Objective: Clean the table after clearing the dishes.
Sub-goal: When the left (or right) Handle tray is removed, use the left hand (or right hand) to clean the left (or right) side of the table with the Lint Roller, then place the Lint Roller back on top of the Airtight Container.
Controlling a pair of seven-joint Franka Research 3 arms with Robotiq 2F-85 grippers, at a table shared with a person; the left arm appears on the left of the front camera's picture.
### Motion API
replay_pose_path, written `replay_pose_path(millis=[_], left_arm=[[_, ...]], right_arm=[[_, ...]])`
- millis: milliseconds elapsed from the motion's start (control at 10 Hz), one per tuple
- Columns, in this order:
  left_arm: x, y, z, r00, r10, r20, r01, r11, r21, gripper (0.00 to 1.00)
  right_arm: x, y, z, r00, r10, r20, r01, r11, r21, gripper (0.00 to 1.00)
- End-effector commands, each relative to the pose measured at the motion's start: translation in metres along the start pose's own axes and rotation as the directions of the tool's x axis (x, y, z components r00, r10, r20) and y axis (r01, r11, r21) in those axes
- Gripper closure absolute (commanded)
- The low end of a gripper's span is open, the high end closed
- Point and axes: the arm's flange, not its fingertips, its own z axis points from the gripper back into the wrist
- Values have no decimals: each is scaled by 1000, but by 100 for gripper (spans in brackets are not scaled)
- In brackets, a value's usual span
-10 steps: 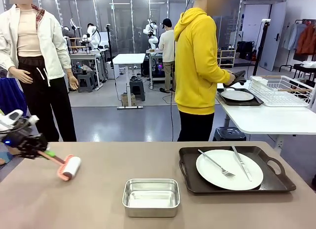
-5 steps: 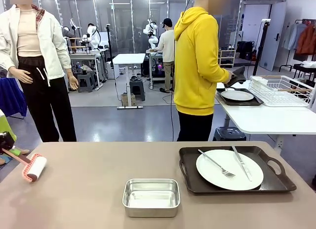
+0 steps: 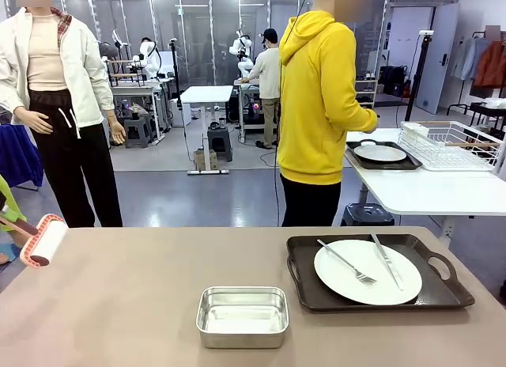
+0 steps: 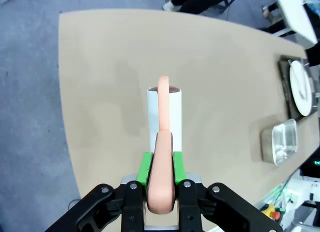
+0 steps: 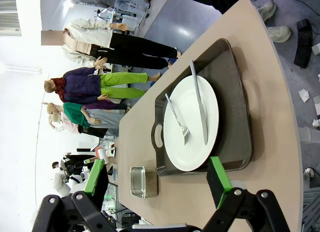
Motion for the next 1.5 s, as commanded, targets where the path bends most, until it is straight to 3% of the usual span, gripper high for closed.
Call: replay_pose_path(millis=[0, 800, 900, 1000, 1200, 1400], left_arm=[[8, 12, -15, 999, 13, -34, -13, 1000, 1, 79], [5, 11, -22, 999, 12, -36, -13, 1000, -14, 79], [34, -29, 0, 976, -215, 24, 216, 974, -68, 79], [61, -77, 21, 923, -380, 63, 385, 920, -79, 79], [98, -187, 35, 740, -673, 2, 671, 737, -83, 79], [109, -271, 14, 478, -866, -144, 849, 498, -176, 79]], right_arm=[[-1, 2, 2, 1000, 18, -9, -18, 1000, 5, 0], [-1, 2, 2, 1000, 18, -9, -18, 1000, 5, 0], [-1, 2, 2, 1000, 18, -9, -18, 1000, 5, 0], [-1, 2, 2, 1000, 18, -9, -18, 1000, 5, 0], [-1, 2, 2, 1000, 18, -9, -18, 1000, 5, 0], [-1, 2, 2, 1000, 18, -9, -18, 1000, 5, 0]])
